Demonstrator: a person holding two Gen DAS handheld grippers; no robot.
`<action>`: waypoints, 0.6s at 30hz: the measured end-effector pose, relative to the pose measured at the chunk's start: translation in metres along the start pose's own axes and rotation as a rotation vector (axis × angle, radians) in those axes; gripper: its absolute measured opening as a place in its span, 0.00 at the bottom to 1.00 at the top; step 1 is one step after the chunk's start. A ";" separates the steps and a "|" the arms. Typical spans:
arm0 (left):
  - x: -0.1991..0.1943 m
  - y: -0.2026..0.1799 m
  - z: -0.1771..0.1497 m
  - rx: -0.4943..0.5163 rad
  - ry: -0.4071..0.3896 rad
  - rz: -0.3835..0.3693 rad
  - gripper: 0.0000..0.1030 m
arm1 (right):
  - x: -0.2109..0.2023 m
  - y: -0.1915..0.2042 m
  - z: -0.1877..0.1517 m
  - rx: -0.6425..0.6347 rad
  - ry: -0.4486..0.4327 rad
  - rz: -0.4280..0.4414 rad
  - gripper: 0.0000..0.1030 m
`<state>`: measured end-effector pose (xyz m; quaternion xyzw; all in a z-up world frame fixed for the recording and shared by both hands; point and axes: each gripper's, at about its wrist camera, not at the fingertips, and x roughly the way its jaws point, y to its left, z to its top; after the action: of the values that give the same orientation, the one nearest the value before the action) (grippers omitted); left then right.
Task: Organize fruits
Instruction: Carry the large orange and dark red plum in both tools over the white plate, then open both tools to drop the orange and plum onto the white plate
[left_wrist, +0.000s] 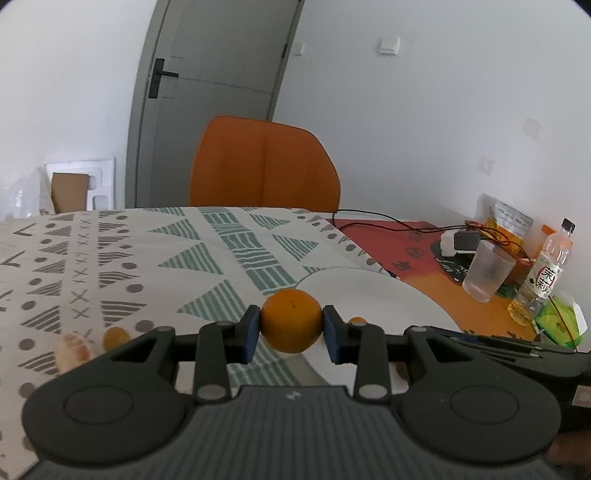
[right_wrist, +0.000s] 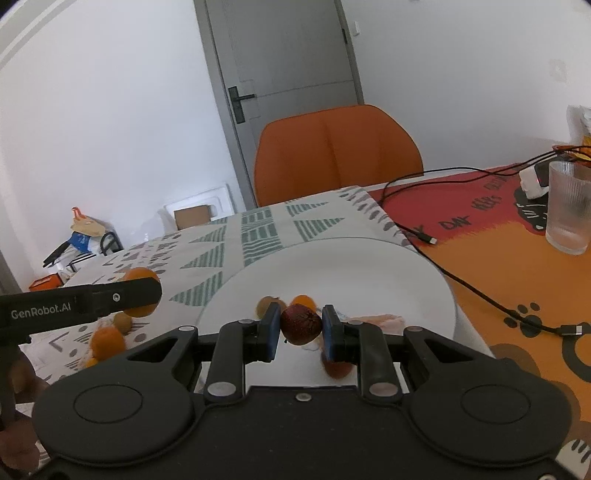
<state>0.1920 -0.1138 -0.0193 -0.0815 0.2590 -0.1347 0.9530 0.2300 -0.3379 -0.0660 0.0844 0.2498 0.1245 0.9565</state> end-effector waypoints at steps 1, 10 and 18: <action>0.003 -0.001 0.000 0.001 0.005 -0.005 0.34 | 0.001 -0.002 0.000 0.002 0.000 -0.002 0.21; 0.029 -0.013 0.003 0.027 0.037 -0.051 0.34 | 0.012 -0.011 0.004 0.017 0.003 -0.034 0.21; 0.032 -0.019 0.007 0.057 0.023 -0.058 0.38 | 0.020 -0.013 0.012 -0.005 0.001 -0.052 0.21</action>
<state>0.2180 -0.1411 -0.0239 -0.0602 0.2637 -0.1706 0.9475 0.2555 -0.3459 -0.0672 0.0756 0.2519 0.1004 0.9596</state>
